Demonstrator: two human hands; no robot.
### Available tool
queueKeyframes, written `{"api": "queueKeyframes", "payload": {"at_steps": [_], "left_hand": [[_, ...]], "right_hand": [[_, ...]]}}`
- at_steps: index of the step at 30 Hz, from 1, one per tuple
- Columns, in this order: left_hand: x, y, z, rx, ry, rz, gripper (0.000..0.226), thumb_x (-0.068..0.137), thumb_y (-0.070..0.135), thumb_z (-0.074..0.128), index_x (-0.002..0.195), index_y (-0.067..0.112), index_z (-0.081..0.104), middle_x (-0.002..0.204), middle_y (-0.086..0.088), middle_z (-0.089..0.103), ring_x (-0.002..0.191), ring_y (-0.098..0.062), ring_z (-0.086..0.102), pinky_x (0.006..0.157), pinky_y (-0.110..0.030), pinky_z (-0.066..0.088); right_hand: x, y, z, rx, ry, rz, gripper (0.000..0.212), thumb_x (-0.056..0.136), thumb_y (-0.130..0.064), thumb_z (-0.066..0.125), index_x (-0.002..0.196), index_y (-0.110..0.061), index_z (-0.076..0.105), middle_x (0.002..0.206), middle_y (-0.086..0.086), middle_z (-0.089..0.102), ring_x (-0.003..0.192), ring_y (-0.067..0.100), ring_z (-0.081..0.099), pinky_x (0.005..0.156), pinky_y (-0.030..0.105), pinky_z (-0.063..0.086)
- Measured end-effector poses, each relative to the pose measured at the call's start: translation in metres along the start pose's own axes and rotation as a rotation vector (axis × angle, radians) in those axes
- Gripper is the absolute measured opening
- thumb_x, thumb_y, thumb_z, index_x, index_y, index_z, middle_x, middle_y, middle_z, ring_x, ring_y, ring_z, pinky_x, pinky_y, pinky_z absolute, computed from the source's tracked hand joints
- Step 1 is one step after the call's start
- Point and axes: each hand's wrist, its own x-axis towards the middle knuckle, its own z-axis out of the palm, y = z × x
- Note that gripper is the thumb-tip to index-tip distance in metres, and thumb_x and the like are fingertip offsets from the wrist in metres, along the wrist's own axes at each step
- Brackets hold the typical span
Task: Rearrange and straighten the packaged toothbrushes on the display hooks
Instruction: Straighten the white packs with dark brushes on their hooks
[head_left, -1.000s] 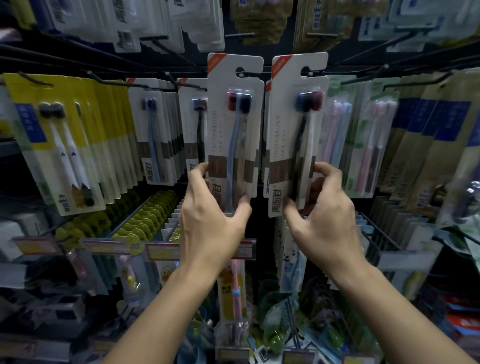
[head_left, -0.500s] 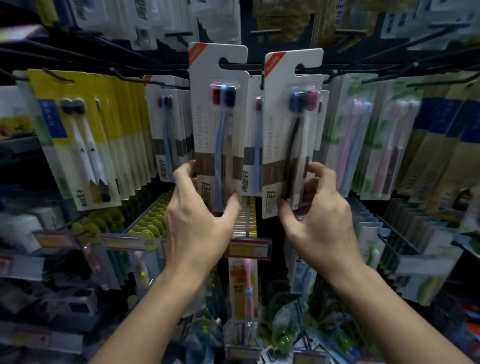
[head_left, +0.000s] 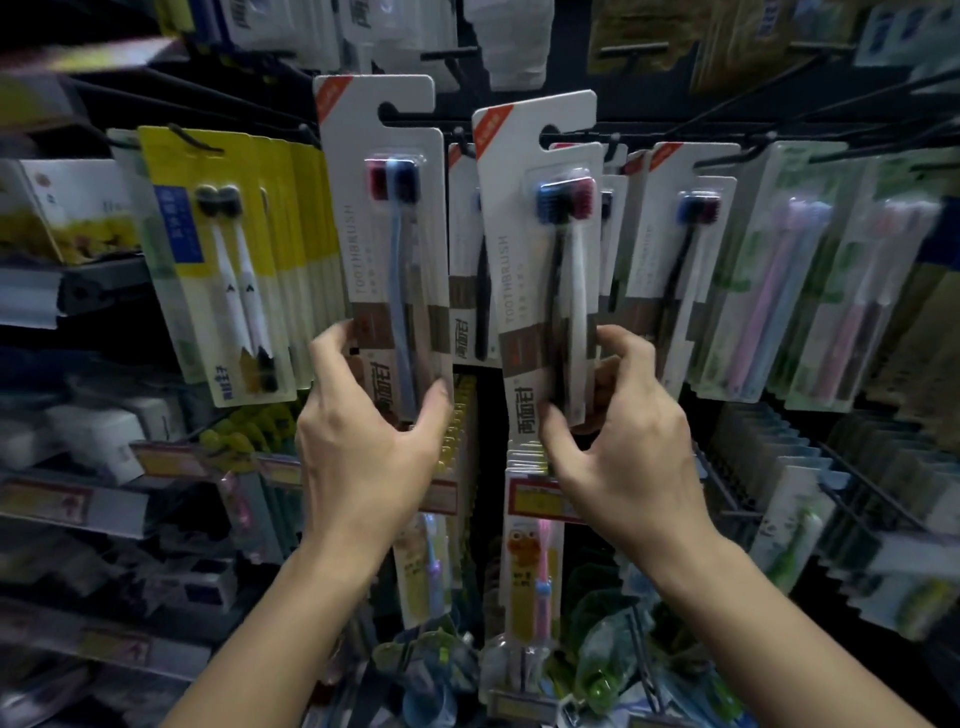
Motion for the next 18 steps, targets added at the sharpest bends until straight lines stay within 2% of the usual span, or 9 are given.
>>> {"api": "queueKeyframes", "payload": {"at_steps": [3, 7, 9, 12, 15, 18], "left_hand": [[0.003, -0.006, -0.007, 0.006, 0.025, -0.025, 0.08, 0.085, 0.04, 0.084, 0.147, 0.016, 0.04, 0.108, 0.007, 0.058, 0.092, -0.011, 0.053, 0.079, -0.02, 0.039], [0.008, -0.014, -0.015, 0.008, 0.043, -0.055, 0.078, 0.085, 0.038, 0.084, 0.146, 0.014, 0.042, 0.103, 0.006, 0.058, 0.088, -0.011, 0.052, 0.075, -0.015, 0.036], [0.008, -0.017, -0.019, 0.019, 0.046, -0.073, 0.078, 0.085, 0.039, 0.083, 0.146, 0.014, 0.041, 0.106, 0.004, 0.058, 0.092, -0.014, 0.054, 0.078, -0.021, 0.038], [0.01, -0.024, -0.021, 0.03, 0.048, -0.101, 0.079, 0.085, 0.041, 0.083, 0.147, 0.017, 0.041, 0.112, -0.002, 0.064, 0.098, -0.022, 0.059, 0.083, -0.027, 0.04], [0.014, -0.035, -0.022, 0.076, 0.032, -0.131, 0.082, 0.084, 0.048, 0.079, 0.151, 0.022, 0.038, 0.105, -0.012, 0.072, 0.102, -0.028, 0.066, 0.085, -0.016, 0.033], [0.016, -0.042, -0.023, 0.122, 0.019, -0.14, 0.086, 0.085, 0.051, 0.078, 0.156, 0.023, 0.037, 0.112, -0.016, 0.073, 0.116, -0.028, 0.065, 0.096, -0.026, 0.041]], "right_hand": [[0.0, -0.004, 0.007, -0.007, -0.006, -0.004, 0.07, 0.088, -0.024, 0.08, 0.144, -0.01, 0.042, 0.1, -0.011, 0.054, 0.083, -0.002, 0.047, 0.076, 0.008, 0.038], [0.0, -0.011, 0.015, -0.011, -0.039, -0.012, 0.07, 0.09, -0.028, 0.078, 0.146, -0.012, 0.04, 0.105, -0.005, 0.064, 0.083, -0.002, 0.051, 0.076, 0.02, 0.049], [0.0, -0.014, 0.018, -0.016, -0.049, -0.028, 0.07, 0.09, -0.028, 0.078, 0.146, -0.012, 0.04, 0.111, 0.002, 0.068, 0.086, 0.004, 0.058, 0.079, 0.019, 0.05], [0.001, -0.019, 0.023, -0.018, -0.045, -0.038, 0.07, 0.088, -0.026, 0.079, 0.145, -0.009, 0.042, 0.114, 0.006, 0.069, 0.099, 0.017, 0.066, 0.084, 0.012, 0.041], [0.001, -0.022, 0.028, -0.004, -0.053, -0.026, 0.07, 0.088, -0.025, 0.079, 0.145, -0.009, 0.042, 0.116, 0.006, 0.07, 0.102, 0.016, 0.065, 0.088, 0.009, 0.038], [0.001, -0.025, 0.031, -0.005, -0.06, -0.001, 0.07, 0.09, -0.028, 0.078, 0.146, -0.01, 0.041, 0.116, 0.005, 0.07, 0.103, 0.016, 0.066, 0.088, 0.011, 0.039]]}}
